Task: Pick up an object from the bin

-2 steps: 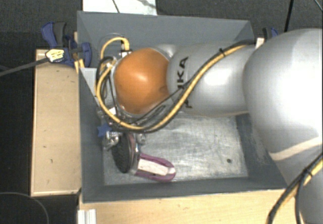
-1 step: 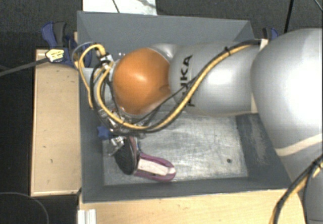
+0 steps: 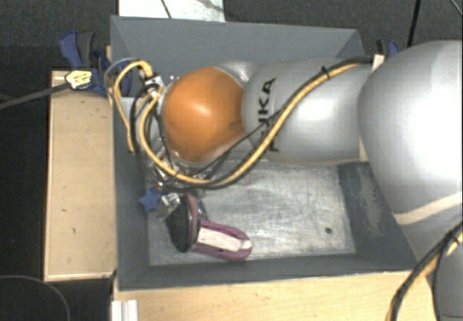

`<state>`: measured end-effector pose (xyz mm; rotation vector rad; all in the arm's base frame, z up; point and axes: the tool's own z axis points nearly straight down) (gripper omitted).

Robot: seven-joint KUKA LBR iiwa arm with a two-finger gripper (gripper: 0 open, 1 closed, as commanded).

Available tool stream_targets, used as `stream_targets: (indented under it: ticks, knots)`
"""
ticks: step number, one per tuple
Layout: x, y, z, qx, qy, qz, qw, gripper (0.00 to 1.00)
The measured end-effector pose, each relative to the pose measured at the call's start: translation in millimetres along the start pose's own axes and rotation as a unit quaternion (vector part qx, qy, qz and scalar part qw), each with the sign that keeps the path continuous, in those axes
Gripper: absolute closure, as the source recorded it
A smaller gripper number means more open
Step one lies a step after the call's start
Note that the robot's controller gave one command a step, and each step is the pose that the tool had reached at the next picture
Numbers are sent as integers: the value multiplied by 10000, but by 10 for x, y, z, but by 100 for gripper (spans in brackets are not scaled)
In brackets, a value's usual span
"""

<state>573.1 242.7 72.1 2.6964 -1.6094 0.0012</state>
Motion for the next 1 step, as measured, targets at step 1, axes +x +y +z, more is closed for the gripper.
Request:
stream_targets:
  ticks: [1]
  knots:
    - [2,-21,-995,54,-12,45,10000,100]
